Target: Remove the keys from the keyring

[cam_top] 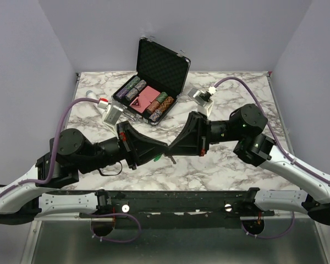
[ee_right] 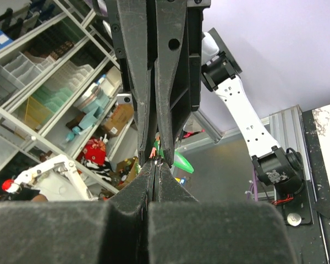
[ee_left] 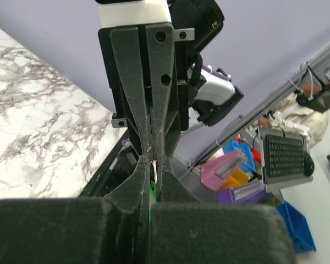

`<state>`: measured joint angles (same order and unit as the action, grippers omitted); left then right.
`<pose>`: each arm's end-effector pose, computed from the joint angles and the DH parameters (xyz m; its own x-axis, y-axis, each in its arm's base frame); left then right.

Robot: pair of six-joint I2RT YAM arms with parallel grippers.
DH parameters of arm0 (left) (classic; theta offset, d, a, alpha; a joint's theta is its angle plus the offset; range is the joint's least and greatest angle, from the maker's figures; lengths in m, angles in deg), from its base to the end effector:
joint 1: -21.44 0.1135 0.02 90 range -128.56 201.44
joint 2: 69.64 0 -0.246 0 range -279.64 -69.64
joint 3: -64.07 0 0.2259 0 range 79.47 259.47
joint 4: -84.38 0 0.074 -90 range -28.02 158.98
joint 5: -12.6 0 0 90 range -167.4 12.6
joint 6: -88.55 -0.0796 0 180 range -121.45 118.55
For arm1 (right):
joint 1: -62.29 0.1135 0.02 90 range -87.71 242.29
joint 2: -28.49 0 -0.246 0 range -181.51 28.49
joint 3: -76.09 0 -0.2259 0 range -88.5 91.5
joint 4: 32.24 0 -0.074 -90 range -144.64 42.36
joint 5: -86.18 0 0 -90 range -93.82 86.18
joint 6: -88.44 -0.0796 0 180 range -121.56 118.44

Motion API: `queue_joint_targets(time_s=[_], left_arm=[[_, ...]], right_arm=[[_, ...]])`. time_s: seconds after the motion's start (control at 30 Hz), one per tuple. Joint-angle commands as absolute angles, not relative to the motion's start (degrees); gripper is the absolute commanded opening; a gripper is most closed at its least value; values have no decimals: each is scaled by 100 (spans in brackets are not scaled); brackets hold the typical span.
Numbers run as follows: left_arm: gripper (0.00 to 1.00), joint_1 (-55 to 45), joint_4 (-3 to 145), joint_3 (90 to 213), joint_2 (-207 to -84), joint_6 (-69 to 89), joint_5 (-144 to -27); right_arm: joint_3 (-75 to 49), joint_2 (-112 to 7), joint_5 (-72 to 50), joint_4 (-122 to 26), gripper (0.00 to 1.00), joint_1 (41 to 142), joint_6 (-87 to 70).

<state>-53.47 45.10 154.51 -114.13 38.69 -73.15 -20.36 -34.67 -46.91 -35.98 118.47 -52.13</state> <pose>0.0458 -0.1471 0.4661 -0.5852 -0.2989 -0.7537 0.7409 0.1805 -0.6469 0.0924 0.2357 0.4496 -0.6487 0.0451 -0.7597 -0.7399 -0.2711 0.6157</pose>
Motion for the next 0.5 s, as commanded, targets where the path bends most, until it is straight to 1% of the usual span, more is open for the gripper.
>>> queue_joint_targets(time_s=[0.0, 0.2, 0.47], left_arm=[[0, -5388, 4279, 15953, -11823, 3547, -8592], [0, -5388, 4191, 16226, -12070, 3398, -9128], [0, -5379, 3866, 16709, -12474, 3152, -9542]], right_arm=[[-1802, -3541, -4855, -4193, 1, 11872, -4973], [-1652, -3593, -5066, -4368, 1, 11880, -4903], [-1362, -3690, -5277, -4756, 1, 11872, -4735]])
